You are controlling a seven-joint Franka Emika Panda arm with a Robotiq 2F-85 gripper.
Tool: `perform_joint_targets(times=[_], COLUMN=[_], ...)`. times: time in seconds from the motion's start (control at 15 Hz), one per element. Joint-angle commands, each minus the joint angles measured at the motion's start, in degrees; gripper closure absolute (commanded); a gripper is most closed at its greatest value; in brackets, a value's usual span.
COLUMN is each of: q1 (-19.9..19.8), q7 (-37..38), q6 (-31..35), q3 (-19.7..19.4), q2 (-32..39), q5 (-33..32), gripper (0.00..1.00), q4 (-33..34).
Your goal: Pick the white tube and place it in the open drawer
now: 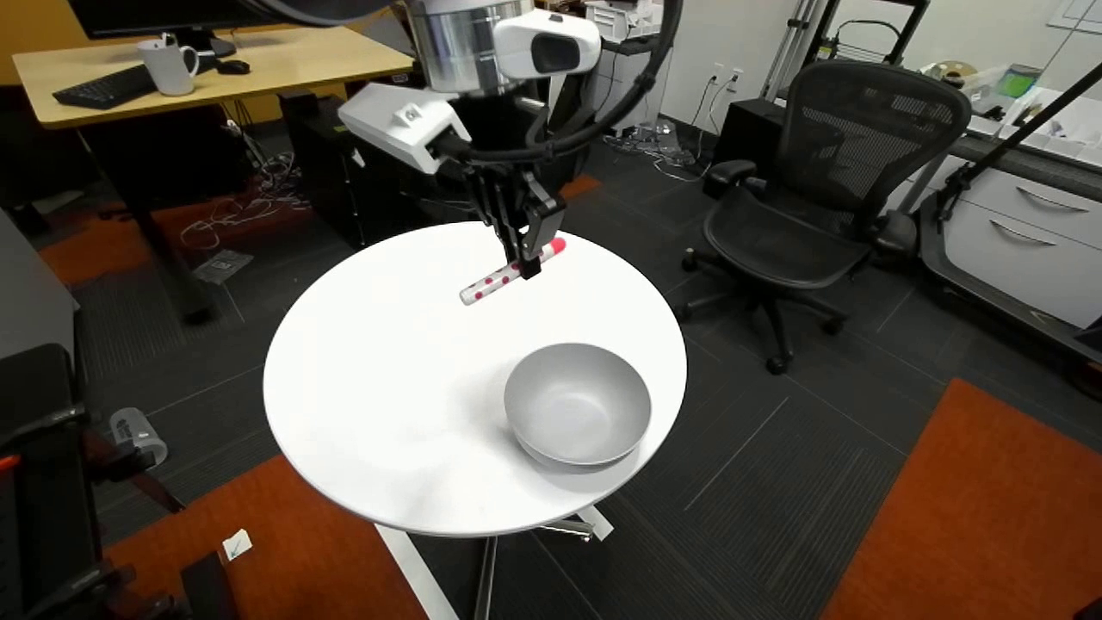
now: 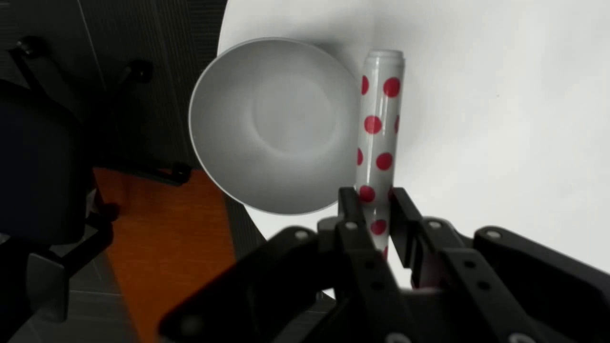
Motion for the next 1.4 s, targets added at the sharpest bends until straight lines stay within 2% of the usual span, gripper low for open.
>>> perform_joint_targets(times=[0.0, 0.67, 1.0, 1.07, 1.13, 1.33], q1=[-1.4, -4.3, -4.5, -4.6, -4.7, -4.8], q7=[1.1, 1.7, 2.7, 2.8, 3.0, 3.4], q6=[-1.2, -1.4, -1.8, -1.9, -2.0, -2.1], q3=[-0.2, 0.0, -0.1, -0.2, -0.2, -0.3], q2=[4.6, 17.7, 21.0, 21.2, 21.5, 21.9], q5=[0.0, 2.7, 3.7, 3.9, 4.1, 4.2], gripper=[0.95, 0.95, 0.95, 0.55, 0.54, 0.32], q4=[5.5, 15.0, 17.4, 17.6, 17.9, 18.2])
